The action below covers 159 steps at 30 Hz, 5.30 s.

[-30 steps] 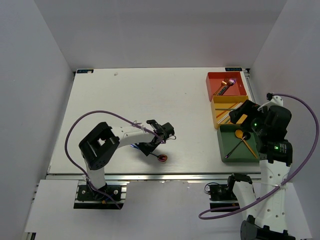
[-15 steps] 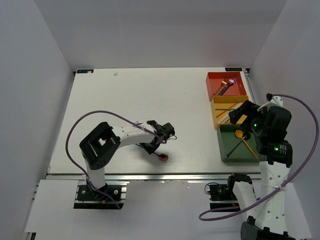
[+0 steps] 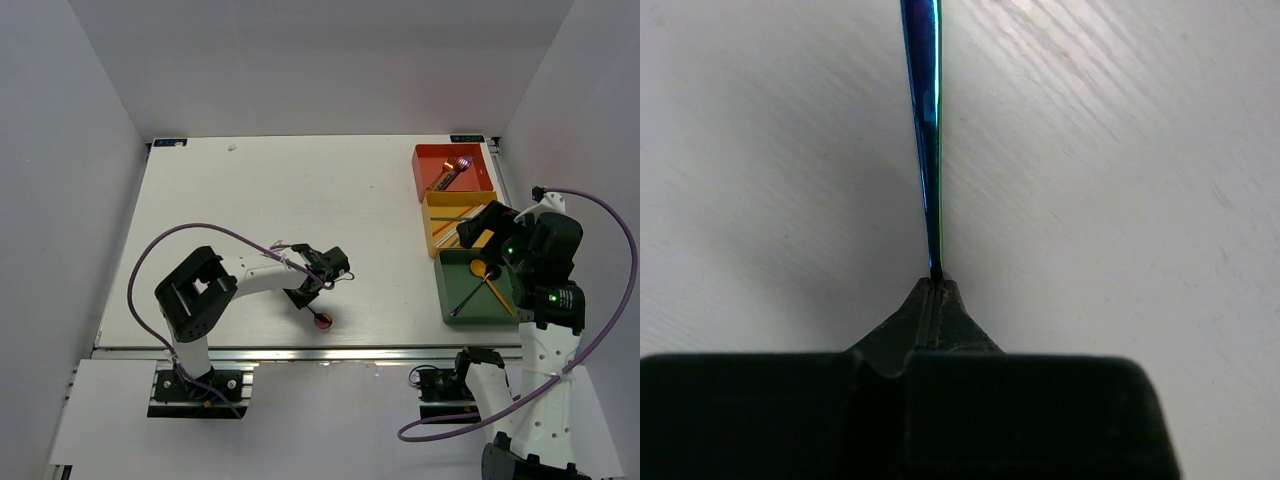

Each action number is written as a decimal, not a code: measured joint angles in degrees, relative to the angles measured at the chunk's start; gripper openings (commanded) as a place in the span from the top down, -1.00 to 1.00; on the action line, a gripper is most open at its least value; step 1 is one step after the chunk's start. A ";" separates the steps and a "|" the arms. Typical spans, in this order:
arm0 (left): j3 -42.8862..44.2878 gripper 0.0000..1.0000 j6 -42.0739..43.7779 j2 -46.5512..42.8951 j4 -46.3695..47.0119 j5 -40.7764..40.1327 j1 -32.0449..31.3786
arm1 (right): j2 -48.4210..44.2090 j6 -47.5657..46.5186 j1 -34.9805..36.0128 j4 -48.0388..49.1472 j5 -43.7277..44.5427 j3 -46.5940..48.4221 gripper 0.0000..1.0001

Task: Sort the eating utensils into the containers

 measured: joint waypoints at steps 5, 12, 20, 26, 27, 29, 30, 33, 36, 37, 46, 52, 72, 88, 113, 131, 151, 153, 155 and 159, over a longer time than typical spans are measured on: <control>-2.12 1.00 12.52 -2.73 8.15 -2.32 -1.68 | 0.17 0.00 0.00 0.24 -2.73 0.00 -0.79; -9.66 1.00 36.61 -17.51 26.23 -1.60 -1.86 | 0.35 0.15 0.00 1.05 -5.70 0.13 -0.79; -5.29 1.00 62.71 -17.73 34.23 6.47 -1.38 | 0.87 0.74 0.00 1.27 -6.34 2.54 -0.79; -1.62 1.00 77.02 -17.70 38.95 15.98 -1.38 | 0.28 1.62 0.00 0.76 -6.71 6.01 -0.79; -0.11 1.00 79.21 -17.46 39.34 17.53 -1.38 | -0.13 1.68 0.00 0.33 -6.58 6.82 -0.79; 3.93 1.00 82.99 -16.02 39.82 20.06 -1.38 | -1.11 1.90 0.00 -1.25 -5.51 8.94 -0.79; 6.32 1.00 84.78 -14.80 40.44 21.46 -1.38 | -1.57 2.01 0.00 -1.79 -4.90 10.03 -0.79; 12.41 1.00 89.81 -10.54 42.60 26.58 -1.38 | -3.06 2.47 0.00 -3.85 -2.21 14.53 -0.79; 15.13 1.00 93.00 -6.84 44.92 31.65 -1.36 | -4.17 2.93 0.00 -5.42 0.72 18.82 -0.79; 15.56 1.00 93.53 -5.95 45.62 32.63 -1.33 | -4.46 3.10 0.00 -5.75 1.79 19.91 -0.79; 19.76 1.00 89.74 3.76 62.29 43.89 -1.36 | -6.05 4.63 0.00 -8.90 8.28 22.01 -0.79; 30.56 1.00 83.47 12.17 72.08 47.98 -1.46 | -6.01 4.83 0.00 -10.67 9.49 22.71 -0.79; 45.62 1.00 71.63 31.28 84.91 51.45 -4.87 | -6.47 5.70 0.09 -11.21 9.75 25.18 -0.79; 50.47 1.00 76.24 38.34 77.22 49.48 -6.80 | -7.48 5.64 0.74 -10.78 9.29 22.51 -0.79; 47.80 -0.59 77.33 38.14 73.02 43.85 -9.60 | -7.56 5.16 1.22 -10.75 9.42 22.45 -0.79; 39.23 -0.96 77.26 16.96 62.16 19.23 -4.59 | -2.86 2.36 2.40 -8.55 9.77 24.39 -0.79; 3.30 -0.96 73.92 -62.62 14.38 -29.51 25.99 | -2.73 -9.60 25.22 -4.96 23.08 12.37 -0.79; 2.03 -0.96 74.25 -68.32 11.63 -31.61 25.99 | -7.41 -10.08 26.01 -4.98 24.79 12.44 -0.79; 1.01 -0.96 74.42 -72.22 9.94 -32.46 25.99 | -10.75 -10.32 26.64 -5.11 26.14 12.46 -0.79; -3.41 -0.96 75.10 -77.55 8.13 -33.77 25.97 | -11.91 -10.43 27.36 -6.49 28.50 12.22 -0.79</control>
